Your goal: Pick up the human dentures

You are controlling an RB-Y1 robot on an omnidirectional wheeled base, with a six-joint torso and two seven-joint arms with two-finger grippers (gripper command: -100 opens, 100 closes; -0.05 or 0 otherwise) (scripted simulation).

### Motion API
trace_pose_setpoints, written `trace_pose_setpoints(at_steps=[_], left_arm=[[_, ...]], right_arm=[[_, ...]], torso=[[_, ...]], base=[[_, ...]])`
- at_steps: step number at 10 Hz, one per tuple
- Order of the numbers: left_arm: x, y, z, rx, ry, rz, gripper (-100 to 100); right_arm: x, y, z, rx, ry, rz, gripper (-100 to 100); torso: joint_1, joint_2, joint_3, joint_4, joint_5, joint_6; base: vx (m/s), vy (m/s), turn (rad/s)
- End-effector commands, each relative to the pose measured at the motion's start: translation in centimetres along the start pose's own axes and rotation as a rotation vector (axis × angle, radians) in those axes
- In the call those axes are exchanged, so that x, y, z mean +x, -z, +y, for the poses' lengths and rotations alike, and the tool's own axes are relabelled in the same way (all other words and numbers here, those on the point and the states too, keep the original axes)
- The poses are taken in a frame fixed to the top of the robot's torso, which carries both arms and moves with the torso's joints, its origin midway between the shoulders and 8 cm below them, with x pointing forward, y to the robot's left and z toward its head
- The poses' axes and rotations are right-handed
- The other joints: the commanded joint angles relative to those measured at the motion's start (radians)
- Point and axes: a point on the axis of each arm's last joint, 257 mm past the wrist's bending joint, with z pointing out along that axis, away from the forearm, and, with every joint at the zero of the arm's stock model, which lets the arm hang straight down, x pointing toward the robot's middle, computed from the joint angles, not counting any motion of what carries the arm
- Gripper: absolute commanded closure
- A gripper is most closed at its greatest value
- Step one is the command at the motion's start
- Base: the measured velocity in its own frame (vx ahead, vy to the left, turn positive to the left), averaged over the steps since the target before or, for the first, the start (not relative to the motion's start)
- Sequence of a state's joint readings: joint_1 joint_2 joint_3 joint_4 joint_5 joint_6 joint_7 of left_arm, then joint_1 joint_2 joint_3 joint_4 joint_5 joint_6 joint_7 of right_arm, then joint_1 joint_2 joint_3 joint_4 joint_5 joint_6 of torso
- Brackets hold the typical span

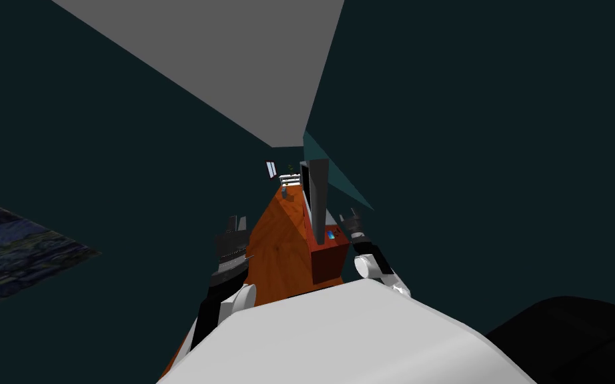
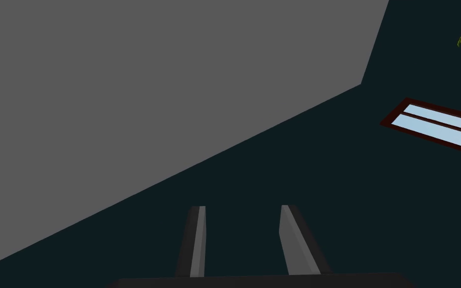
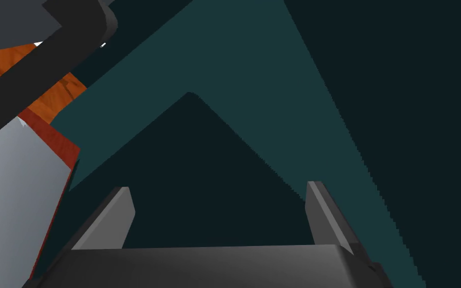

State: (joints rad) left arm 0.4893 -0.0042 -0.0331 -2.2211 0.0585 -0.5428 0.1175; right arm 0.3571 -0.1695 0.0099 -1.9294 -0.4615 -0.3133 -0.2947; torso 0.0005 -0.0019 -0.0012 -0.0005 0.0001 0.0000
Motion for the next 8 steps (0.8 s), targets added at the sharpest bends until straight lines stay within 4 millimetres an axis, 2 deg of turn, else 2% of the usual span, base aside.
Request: trace_pose_setpoints(at_steps=[1,2,3,4,6,7,8], left_arm=[[0.0,0.0,0.0,0.0,0.0,0.0,0],[0.0,0.0,0.0,0.0,0.0,0.0,0],[0.0,0.0,0.0,0.0,0.0,0.0,0],[0.0,0.0,0.0,0.0,0.0,0.0,0],[0.0,0.0,0.0,0.0,0.0,0.0,0],[0.0,0.0,0.0,0.0,0.0,0.0,0],[0.0,0.0,0.0,0.0,0.0,0.0,0]], right_arm=[[-1.4,-0.2,-1.7,0.034,-0.092,-0.033,-100],[-1.7,-0.2,-1.9,0.038,-0.112,-0.04,-100],[-2.8,-0.3,-3.0,0.061,-0.181,-0.068,-100],[-2.8,-0.3,-3.0,0.061,-0.186,-0.068,-100],[-4.8,-0.5,-5.4,0.104,-0.312,-0.128,-100],[-4.9,-0.5,-5.4,0.102,-0.337,-0.131,-100],[-5.9,-0.5,-6.6,0.12,-0.41,-0.165,-100]], torso=[[0.0,0.0,0.0,0.0,0.0,0.0],[0.0,0.0,0.0,0.0,0.0,0.0],[0.0,0.0,0.0,0.0,0.0,0.0],[0.0,0.0,0.0,0.0,0.0,0.0],[0.0,0.0,0.0,0.0,0.0,0.0],[0.0,0.0,0.0,0.0,0.0,0.0],[0.0,0.0,0.0,0.0,0.0,0.0]], base=[[0.033,0.015,-0.085],[0.026,0.013,-0.03],[0.027,0.011,-0.058],[0.019,0.011,-0.023],[0.027,0.014,-0.072],[0.026,0.014,-0.026],[0.02,0.013,-0.056]])
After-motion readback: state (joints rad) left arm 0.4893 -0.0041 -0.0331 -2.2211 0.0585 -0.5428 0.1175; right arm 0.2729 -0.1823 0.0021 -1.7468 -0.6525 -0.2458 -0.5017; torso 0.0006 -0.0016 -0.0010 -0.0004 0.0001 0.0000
